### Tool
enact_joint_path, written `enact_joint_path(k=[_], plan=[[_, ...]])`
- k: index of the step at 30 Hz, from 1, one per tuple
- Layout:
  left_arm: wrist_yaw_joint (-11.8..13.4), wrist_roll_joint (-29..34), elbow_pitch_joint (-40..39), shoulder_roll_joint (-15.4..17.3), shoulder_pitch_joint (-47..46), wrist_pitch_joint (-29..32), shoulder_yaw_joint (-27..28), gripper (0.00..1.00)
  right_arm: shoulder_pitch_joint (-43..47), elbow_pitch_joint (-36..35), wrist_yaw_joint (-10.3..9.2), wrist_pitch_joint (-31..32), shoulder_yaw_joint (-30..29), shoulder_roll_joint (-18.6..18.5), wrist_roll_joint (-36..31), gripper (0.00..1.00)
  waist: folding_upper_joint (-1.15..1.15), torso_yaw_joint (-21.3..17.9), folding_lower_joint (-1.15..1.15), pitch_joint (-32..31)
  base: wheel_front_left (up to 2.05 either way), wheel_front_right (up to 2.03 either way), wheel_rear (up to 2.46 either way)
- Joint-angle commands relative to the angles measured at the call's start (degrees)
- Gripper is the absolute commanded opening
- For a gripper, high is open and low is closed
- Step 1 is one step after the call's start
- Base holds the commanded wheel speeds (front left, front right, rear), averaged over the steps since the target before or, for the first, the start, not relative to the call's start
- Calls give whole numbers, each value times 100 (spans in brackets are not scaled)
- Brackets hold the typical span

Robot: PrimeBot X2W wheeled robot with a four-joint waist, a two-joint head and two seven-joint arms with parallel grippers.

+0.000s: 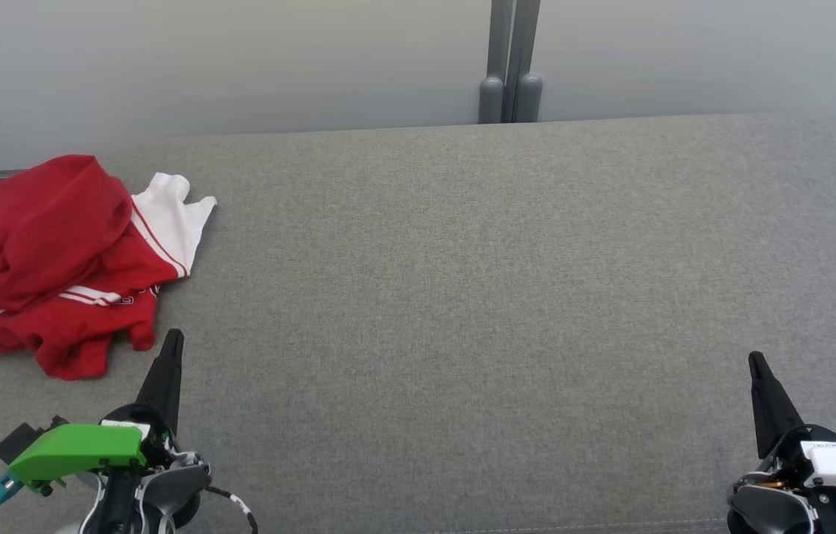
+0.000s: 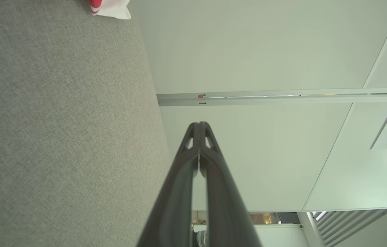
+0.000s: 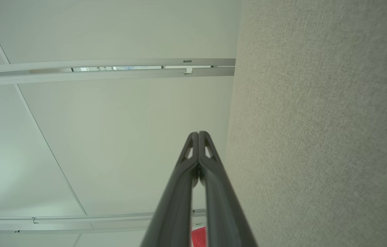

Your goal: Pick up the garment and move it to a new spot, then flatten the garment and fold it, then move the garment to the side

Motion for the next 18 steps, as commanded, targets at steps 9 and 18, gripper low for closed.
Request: enact_joint_path(k=[9, 18], plan=[[-34, 0, -16, 6, -73, 8, 19, 0, 66, -22, 2, 9, -6, -25, 21, 0, 0, 0, 0, 0, 0, 0, 0], [-34, 0, -16, 6, -73, 8, 19, 0, 66, -23, 2, 10, -6, -25, 21, 0, 0, 0, 0, 0, 0, 0, 0]])
